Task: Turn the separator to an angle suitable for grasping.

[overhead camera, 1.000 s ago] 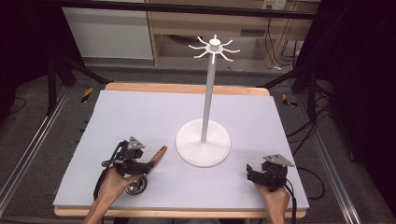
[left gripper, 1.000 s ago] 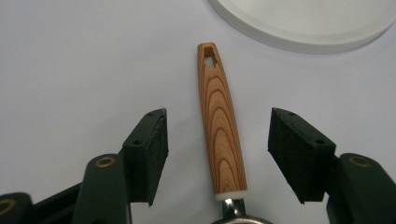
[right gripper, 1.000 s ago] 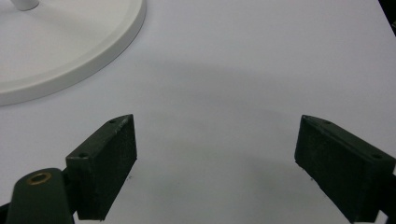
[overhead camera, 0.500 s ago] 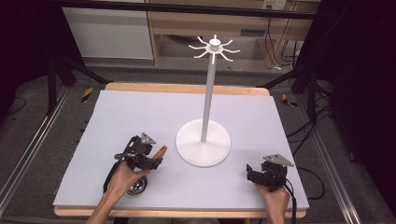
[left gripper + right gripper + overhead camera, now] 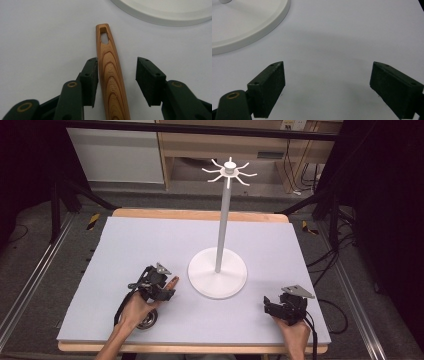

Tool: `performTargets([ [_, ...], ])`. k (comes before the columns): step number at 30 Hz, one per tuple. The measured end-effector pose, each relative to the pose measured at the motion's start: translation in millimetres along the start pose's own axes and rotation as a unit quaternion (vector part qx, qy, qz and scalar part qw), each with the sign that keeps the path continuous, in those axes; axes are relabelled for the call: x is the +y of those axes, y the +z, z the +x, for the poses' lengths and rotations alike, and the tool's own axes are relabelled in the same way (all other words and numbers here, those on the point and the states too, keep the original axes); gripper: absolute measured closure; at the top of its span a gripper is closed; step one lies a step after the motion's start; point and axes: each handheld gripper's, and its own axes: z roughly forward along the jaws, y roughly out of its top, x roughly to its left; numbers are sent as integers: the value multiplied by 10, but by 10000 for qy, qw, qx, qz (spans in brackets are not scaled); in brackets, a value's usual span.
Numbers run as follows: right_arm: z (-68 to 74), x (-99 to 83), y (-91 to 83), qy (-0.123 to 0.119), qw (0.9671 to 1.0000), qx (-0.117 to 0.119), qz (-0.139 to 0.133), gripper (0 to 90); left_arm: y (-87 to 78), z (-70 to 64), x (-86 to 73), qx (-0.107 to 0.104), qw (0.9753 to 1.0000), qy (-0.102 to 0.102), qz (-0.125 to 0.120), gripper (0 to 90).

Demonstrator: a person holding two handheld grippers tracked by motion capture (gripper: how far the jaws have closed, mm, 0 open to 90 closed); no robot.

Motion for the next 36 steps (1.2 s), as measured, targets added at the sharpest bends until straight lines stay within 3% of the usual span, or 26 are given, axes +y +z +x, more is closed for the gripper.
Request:
performTargets([
  [5, -10, -2, 2, -11, 10000, -13, 10, 133, 38, -2, -14, 36, 9999, 9, 159, 551],
  [16, -10, -4, 14, -8, 10000, -1, 45, 132, 27, 53, -98, 19, 9996, -98, 262, 588],
  [28, -9, -8, 13, 34, 10000, 7, 72, 132, 52, 33, -33, 64, 9985, -153, 526, 628],
  [36, -13, -7, 14, 21, 10000, 19, 77, 133, 56, 20, -37, 93, 9985, -181, 502, 636],
])
